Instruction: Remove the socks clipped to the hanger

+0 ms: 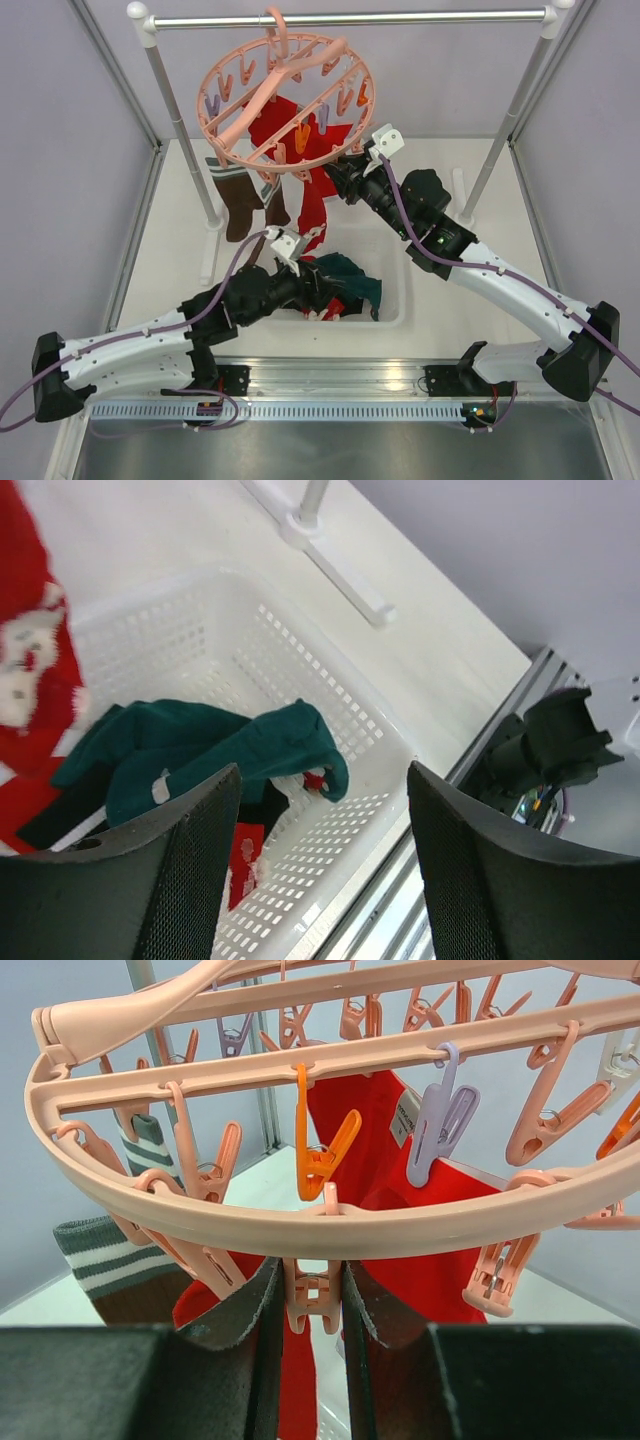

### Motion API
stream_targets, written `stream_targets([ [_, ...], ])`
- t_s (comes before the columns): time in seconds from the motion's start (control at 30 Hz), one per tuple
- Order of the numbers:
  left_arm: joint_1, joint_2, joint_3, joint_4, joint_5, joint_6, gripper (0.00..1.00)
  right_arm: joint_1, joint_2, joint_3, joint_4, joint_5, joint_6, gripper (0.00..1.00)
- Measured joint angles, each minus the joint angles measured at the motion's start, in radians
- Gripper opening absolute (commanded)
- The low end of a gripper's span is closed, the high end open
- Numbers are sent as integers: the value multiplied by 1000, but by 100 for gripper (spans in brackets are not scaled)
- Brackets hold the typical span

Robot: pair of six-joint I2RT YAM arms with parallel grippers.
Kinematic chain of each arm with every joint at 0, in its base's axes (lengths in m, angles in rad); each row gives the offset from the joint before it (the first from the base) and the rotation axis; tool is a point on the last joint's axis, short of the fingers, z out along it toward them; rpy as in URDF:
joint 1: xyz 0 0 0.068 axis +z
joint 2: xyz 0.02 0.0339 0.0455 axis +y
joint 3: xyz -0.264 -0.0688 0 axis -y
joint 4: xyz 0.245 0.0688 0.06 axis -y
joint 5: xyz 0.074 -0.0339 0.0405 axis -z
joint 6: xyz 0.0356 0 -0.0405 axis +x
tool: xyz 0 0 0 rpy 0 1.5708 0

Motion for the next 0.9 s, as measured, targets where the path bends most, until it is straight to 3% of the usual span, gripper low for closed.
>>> stream_targets([
  [0.23, 0, -170, -21, -109, -222, -26, 73, 0, 0, 0, -6, 3, 0, 12],
  [0.5, 3, -134, -21, -210, -403, -42, 78, 0, 0, 0, -7, 3, -1, 12],
  [0.63, 55, -71, -21, -215, -400, -41, 78, 0, 2, 2, -7, 3, -1, 13],
  [0.77, 179, -18, -21, -187, -328, -40, 77, 0, 2, 3, -10, 3, 0, 13],
  [0.9, 223, 36, -21, -117, -258, -28, 76, 0, 4, 4, -13, 2, 0, 13],
])
